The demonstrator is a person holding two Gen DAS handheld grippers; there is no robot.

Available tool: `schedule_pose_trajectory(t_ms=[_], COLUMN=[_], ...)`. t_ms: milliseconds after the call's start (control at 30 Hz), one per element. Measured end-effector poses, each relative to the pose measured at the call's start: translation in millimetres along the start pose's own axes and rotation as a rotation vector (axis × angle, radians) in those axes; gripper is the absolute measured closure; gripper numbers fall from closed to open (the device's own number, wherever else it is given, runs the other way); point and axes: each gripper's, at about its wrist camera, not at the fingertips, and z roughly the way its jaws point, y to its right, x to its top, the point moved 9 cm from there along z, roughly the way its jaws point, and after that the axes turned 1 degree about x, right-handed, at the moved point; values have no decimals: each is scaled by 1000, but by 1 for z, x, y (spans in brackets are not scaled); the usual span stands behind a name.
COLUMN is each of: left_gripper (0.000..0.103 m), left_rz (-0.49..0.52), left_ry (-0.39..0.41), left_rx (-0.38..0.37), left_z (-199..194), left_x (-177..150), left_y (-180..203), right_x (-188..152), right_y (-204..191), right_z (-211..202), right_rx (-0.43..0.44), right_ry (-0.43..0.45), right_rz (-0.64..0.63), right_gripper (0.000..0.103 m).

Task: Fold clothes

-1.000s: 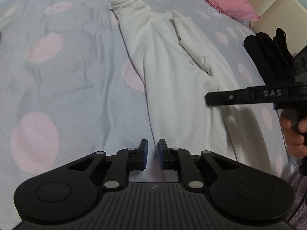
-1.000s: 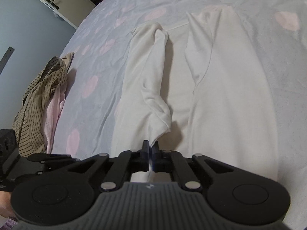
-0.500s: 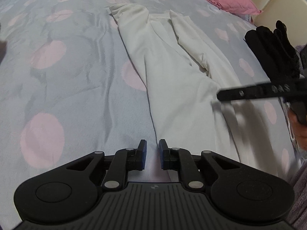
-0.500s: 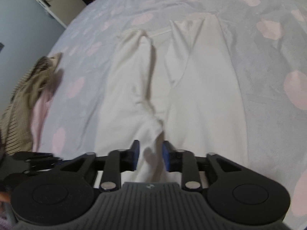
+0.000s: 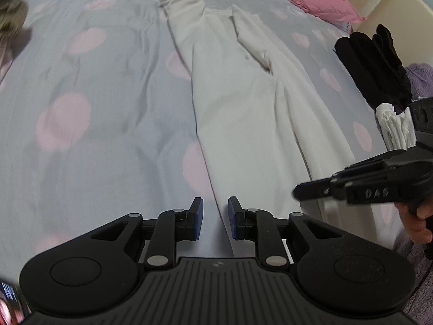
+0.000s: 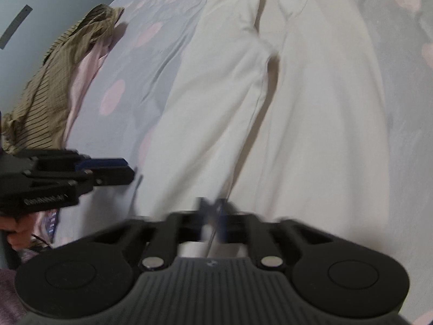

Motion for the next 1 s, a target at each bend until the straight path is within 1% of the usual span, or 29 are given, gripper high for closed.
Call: schedule_pose_trajectory(t_ms=[133, 167, 233, 367, 467, 500, 533, 567, 600, 667, 700, 733, 833, 967, 1000], left_gripper=[86, 86, 86, 86, 81, 78, 76, 76, 76, 76, 76, 76, 75, 75, 75], left_rz=[-18, -14, -22, -25, -35, -43, -47, -45, -42, -35, -33, -30, -25, -11, -5], left_ry=[14, 18, 21, 27, 37, 35, 33, 32, 31, 32, 33, 35, 36, 29, 29], left_rx=[16, 18, 13, 30, 38, 37, 40, 47, 55, 67, 70, 73, 79, 81, 81], left_z=[-7, -9, -11, -18, -22, -23, -23, -22, -22, -21, -21, -22, -23, -22, -22], left_x=[-22, -27, -38, -59, -72, -77, -81, -85, -88, -93, -95, -97, -100, -104, -105], left_y=[6, 9, 15, 26, 32, 34, 36, 37, 37, 38, 38, 38, 37, 36, 36], right_x=[-3, -3, -5, -17, -32, -38, -45, -52, -59, -68, -71, -72, -73, -76, -77], right_y=[8, 9, 6, -3, -10, -13, -15, -17, -19, -24, -27, -29, -29, -17, -12], right_z=[-15, -17, -19, -24, -22, -19, -15, -11, -7, -2, -1, -1, -6, -19, -21], right_rx=[-47, -42, -27, 16, 41, 41, 40, 36, 32, 19, 11, 6, -1, -58, -65], right_ry=[36, 41, 48, 33, 3, -12, -28, -44, -57, -60, -53, -46, -32, -18, -16], right_rz=[-7, -5, -15, -20, -34, -42, -50, -60, -72, -111, -133, -146, -121, -96, -84], right_gripper=[102, 102, 97, 95, 94, 90, 79, 72, 70, 71, 81, 99, 101, 101, 99])
